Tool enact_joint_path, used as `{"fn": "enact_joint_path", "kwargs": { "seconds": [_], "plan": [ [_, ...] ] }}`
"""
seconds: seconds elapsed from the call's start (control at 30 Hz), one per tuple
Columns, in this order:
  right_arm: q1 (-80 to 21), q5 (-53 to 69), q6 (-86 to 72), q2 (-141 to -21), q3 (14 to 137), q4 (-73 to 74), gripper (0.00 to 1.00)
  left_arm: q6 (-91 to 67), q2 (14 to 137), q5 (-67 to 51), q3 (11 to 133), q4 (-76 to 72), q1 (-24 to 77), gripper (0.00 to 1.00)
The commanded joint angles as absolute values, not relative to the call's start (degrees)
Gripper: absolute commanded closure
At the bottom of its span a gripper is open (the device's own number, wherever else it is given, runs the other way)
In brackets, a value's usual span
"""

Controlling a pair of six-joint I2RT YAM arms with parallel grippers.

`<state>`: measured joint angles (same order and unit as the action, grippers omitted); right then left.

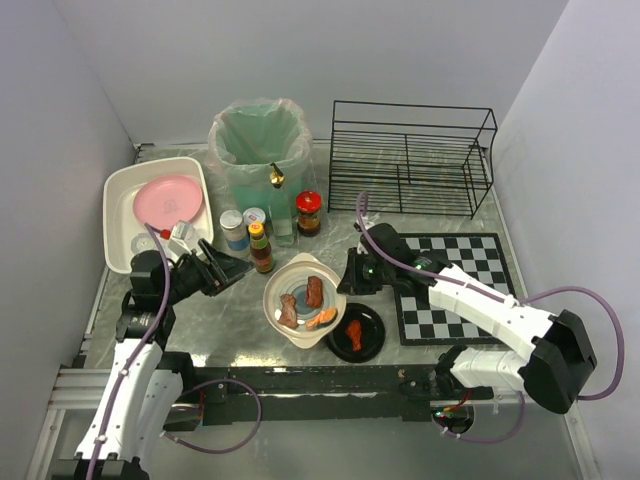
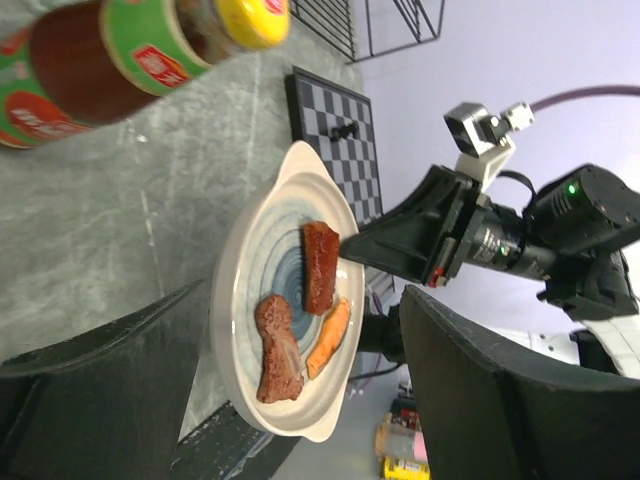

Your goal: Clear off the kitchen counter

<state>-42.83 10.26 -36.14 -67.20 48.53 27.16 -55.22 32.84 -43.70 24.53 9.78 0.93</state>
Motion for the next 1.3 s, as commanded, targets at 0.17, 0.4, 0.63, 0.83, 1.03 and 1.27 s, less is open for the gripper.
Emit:
{"fn": "enact_joint_path", "kwargs": {
  "seconds": [0.17,0.4,0.63,0.83,1.03,1.27],
  "plan": [
    [-41.4,15.7,-39.6,-61.4,53.9,21.2,1.0,-59.1,34.5,-40.7,22.2,2.1,8.0,0.22],
    [-40.7,16.3,-39.7,-60.6,53.9,21.2,1.0,-60.4,36.9,-36.2,21.0,-1.1,14.4,0.26],
    [-40.3,17.0,-40.5,-59.7,53.2,20.3,1.0,-63.6,38.4,-33.0,19.0,-5.7,19.1,0.29],
    [-40.0,17.5,-41.0,-58.9,52.8,19.7,1.0,-66.0,39.5,-32.9,17.1,-9.8,20.5,0.36],
    [-39.8,17.8,-41.1,-58.8,52.7,19.5,1.0,-67.4,40.8,-33.0,16.8,-12.9,22.1,0.46],
    [-39.3,18.1,-41.5,-58.1,52.0,18.8,1.0,-67.9,42.5,-32.3,17.0,-14.4,23.7,0.54]
  ]
}}
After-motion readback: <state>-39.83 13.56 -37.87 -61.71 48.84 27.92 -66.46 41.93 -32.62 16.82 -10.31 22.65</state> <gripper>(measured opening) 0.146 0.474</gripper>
